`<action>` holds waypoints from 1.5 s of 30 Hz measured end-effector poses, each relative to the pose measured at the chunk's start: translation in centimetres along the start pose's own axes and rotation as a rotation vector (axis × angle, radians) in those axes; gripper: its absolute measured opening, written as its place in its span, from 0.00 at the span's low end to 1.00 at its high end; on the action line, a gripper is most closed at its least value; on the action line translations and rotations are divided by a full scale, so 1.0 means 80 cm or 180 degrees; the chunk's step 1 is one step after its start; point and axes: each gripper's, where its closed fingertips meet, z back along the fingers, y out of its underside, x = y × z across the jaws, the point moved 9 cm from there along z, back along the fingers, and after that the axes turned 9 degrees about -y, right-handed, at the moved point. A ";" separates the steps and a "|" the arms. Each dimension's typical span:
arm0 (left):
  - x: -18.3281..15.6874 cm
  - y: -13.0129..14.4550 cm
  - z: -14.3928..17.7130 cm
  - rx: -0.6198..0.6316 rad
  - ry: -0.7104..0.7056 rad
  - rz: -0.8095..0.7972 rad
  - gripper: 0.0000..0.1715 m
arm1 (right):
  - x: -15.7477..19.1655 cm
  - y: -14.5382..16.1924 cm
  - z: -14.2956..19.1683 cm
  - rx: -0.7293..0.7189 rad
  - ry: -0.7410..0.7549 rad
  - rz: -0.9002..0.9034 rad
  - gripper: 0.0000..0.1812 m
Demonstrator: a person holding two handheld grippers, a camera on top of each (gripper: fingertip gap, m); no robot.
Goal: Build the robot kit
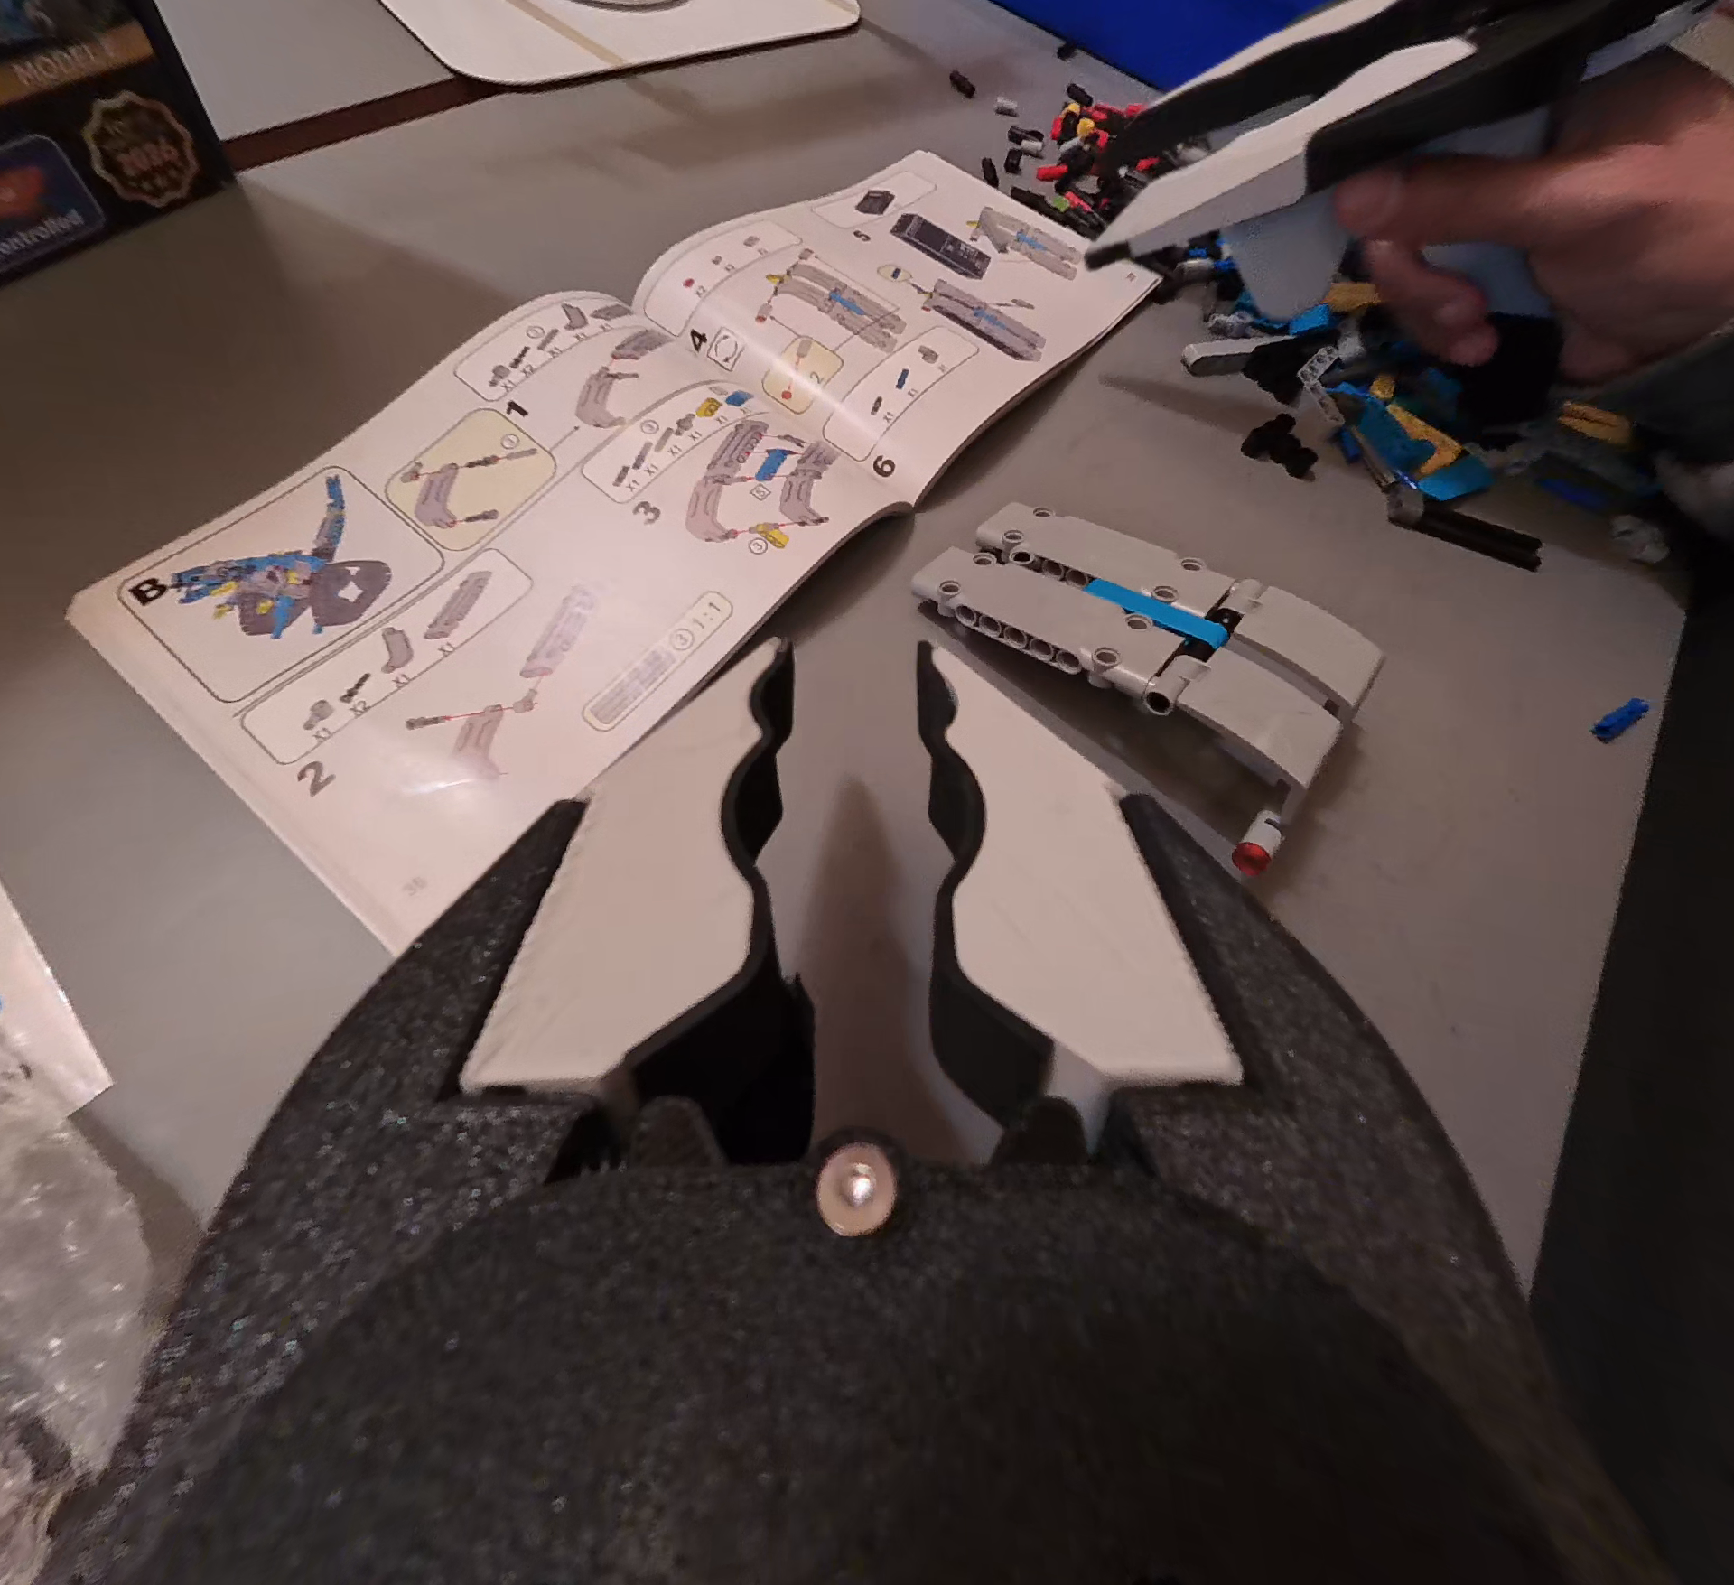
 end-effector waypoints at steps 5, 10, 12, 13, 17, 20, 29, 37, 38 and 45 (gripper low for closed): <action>0.002 0.003 -0.004 0.0096 0.0083 0.0062 0.15 | 0.002 0.007 -0.014 0.0203 -0.0041 0.0061 0.38; 0.005 0.007 -0.010 0.0230 0.0172 0.0171 0.15 | -0.002 0.018 -0.021 0.0440 -0.0021 -0.0024 0.34; 0.005 0.007 -0.010 0.0247 0.0185 0.0185 0.15 | -0.005 0.019 -0.019 0.0428 -0.0012 -0.0097 0.31; 0.005 0.008 -0.010 0.0263 0.0190 0.0183 0.15 | -0.007 0.019 -0.018 0.0422 0.0005 -0.0117 0.29; 0.001 0.010 -0.010 0.0320 0.0198 0.0137 0.15 | -0.009 0.020 -0.017 0.0443 0.0087 -0.0057 0.26; -0.003 0.010 -0.008 0.0311 0.0172 0.0076 0.15 | -0.008 0.021 -0.017 0.0442 0.0119 0.0002 0.27; 0.015 -0.006 0.055 -0.0104 -0.0357 0.0321 0.19 | 0.021 0.003 0.019 -0.0135 0.0212 0.0483 0.31; 0.103 0.054 0.155 0.0376 -0.2044 0.0761 0.63 | 0.062 0.005 0.033 -0.0304 -0.0006 0.0625 0.30; 0.106 0.059 0.148 0.0436 -0.2145 0.0737 0.65 | 0.070 0.004 0.031 -0.0293 -0.0017 0.0704 0.31; 0.102 0.077 0.141 0.0619 -0.2230 0.0652 0.60 | 0.116 0.011 0.049 -0.0367 -0.0017 0.1028 0.29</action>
